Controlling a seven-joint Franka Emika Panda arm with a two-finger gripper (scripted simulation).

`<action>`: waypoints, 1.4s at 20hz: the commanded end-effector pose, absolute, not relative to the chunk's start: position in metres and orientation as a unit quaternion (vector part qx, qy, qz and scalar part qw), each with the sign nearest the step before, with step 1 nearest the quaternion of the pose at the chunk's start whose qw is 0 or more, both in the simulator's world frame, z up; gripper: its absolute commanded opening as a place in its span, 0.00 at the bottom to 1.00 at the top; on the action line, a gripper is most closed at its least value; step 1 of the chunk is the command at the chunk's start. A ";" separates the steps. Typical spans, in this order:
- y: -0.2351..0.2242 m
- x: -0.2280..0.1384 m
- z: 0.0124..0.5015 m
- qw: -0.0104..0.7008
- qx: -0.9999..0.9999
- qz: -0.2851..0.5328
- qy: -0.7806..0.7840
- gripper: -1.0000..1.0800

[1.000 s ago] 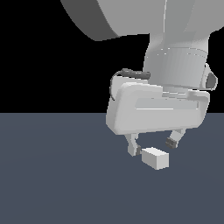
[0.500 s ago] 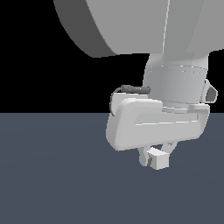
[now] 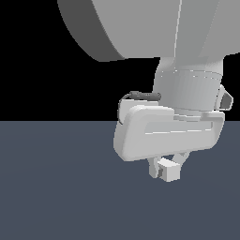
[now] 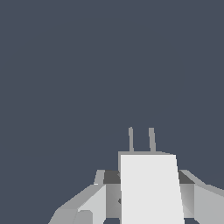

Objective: Plug the charger into the wall socket.

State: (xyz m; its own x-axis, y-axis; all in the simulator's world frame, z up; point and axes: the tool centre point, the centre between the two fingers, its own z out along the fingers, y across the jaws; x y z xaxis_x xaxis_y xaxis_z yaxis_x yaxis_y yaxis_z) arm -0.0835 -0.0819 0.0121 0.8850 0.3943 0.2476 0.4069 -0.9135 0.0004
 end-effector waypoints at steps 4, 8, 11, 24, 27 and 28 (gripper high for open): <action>-0.081 -0.083 0.014 0.025 -0.972 -0.123 -0.198 0.00; -0.080 -0.080 0.020 0.023 -0.976 -0.124 -0.178 0.00; -0.078 -0.078 0.025 0.020 -0.980 -0.125 -0.157 0.00; -0.072 -0.061 0.061 0.004 -0.992 -0.128 -0.020 0.00; -0.071 -0.057 0.069 0.000 -0.992 -0.128 0.011 0.00; -0.071 -0.055 0.071 -0.001 -0.992 -0.128 0.021 0.00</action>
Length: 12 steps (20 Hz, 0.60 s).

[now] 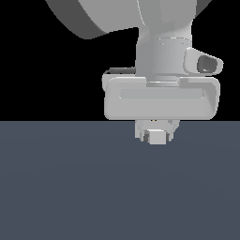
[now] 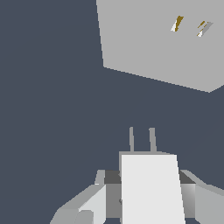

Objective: Plug the charger into the wall socket.

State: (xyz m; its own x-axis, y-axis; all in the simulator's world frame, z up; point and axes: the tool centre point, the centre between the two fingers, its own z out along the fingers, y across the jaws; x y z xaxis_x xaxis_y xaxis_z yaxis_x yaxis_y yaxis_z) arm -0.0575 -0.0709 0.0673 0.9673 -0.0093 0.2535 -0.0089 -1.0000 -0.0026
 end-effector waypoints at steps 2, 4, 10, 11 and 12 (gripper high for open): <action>-0.071 -0.053 0.076 -0.004 -0.991 -0.128 0.041 0.00; -0.071 -0.051 0.081 -0.006 -0.990 -0.127 0.059 0.00; -0.071 -0.045 0.092 -0.012 -0.987 -0.126 0.103 0.00; -0.071 -0.044 0.093 -0.013 -0.986 -0.126 0.109 0.00; -0.071 -0.044 0.094 -0.014 -0.985 -0.125 0.114 0.00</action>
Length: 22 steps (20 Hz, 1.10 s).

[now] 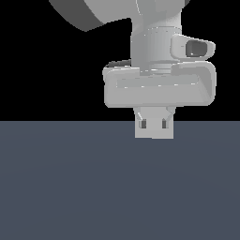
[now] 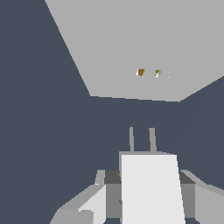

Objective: Plug the charger into the wall socket.

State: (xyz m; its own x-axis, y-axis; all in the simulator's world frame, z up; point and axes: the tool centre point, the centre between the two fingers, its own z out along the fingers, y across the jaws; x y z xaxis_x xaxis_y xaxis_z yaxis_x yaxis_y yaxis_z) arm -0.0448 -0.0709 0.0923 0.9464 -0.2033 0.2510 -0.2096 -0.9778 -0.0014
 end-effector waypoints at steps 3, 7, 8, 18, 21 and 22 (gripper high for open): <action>-0.072 -0.042 0.097 0.016 0.984 0.125 -0.127 0.00; -0.072 -0.041 0.100 0.017 0.983 0.124 -0.138 0.00; -0.072 -0.041 0.100 0.018 0.982 0.124 -0.139 0.00; -0.072 -0.041 0.100 0.018 0.982 0.124 -0.139 0.00; -0.073 -0.039 0.100 0.018 0.982 0.124 -0.139 0.00; -0.073 -0.038 0.100 0.018 0.982 0.124 -0.139 0.00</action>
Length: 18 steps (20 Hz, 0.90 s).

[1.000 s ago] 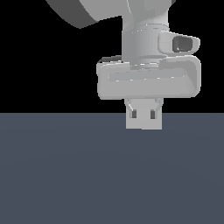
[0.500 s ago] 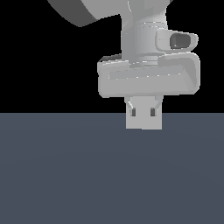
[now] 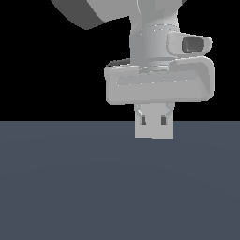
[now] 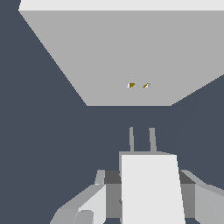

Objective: Plug the charger into the wall socket.

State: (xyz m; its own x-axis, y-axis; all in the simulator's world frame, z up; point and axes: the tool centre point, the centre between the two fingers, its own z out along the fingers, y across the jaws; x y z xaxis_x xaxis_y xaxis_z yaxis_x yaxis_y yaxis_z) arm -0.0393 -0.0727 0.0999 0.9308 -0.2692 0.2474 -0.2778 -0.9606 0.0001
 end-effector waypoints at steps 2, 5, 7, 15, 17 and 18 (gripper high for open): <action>-0.074 -0.034 0.100 0.018 0.982 0.124 -0.139 0.00; -0.077 -0.026 0.100 0.017 0.982 0.123 -0.139 0.00; -0.079 -0.019 0.100 0.017 0.982 0.123 -0.139 0.00; -0.086 0.005 0.100 0.017 0.982 0.123 -0.139 0.00; -0.086 0.007 0.100 0.017 0.982 0.123 -0.139 0.00; -0.086 0.008 0.100 0.017 0.982 0.123 -0.139 0.00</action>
